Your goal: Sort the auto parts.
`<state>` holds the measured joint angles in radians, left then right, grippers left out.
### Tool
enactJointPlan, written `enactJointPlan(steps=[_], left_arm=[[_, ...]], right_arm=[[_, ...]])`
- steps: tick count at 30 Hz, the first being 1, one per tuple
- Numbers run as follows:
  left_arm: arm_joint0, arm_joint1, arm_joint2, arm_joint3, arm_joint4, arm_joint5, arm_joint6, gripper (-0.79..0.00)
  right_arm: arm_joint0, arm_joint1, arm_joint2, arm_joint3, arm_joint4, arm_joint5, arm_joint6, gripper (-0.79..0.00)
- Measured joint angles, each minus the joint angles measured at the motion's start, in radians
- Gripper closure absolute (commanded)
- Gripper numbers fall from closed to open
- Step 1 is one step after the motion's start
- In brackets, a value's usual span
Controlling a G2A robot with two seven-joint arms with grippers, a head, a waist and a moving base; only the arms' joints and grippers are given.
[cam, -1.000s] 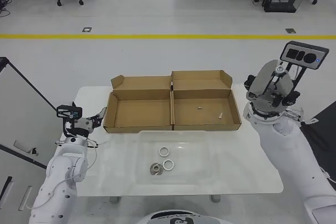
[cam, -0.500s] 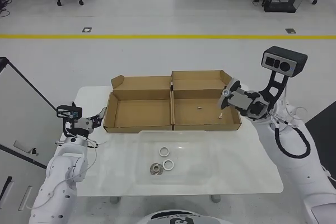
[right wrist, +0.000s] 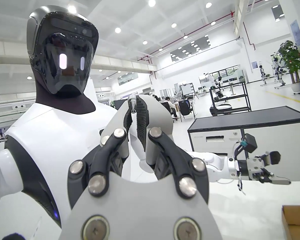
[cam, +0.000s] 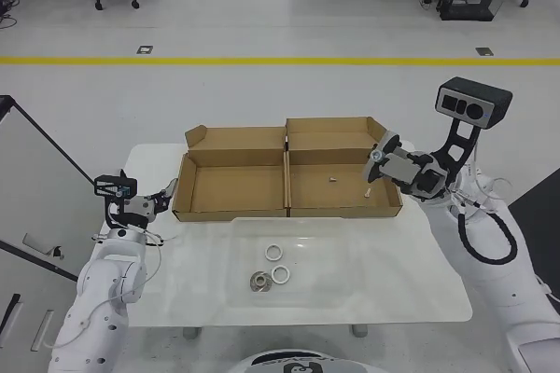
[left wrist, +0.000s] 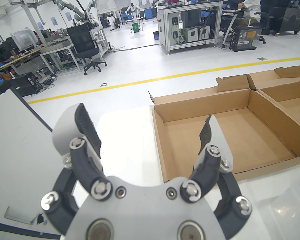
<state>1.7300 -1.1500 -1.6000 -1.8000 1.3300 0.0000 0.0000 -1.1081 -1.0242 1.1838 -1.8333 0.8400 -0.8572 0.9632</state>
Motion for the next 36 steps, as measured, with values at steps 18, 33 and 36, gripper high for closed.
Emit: enactJointPlan(steps=[18,33,36], left_arm=[[0.0,0.0,0.0,0.0,0.0,0.0,0.0,-0.785],[0.0,0.0,0.0,0.0,0.0,0.0,0.0,-0.785],[0.0,0.0,0.0,0.0,0.0,0.0,0.0,-0.785]], right_arm=[[-0.026,-0.005,0.018,-0.026,-0.021,0.006,-0.054,0.0],[-0.078,0.009,0.182,0.035,-0.058,0.013,0.005,0.0],[-0.085,0.016,0.232,0.059,-0.084,0.033,0.029,0.0]])
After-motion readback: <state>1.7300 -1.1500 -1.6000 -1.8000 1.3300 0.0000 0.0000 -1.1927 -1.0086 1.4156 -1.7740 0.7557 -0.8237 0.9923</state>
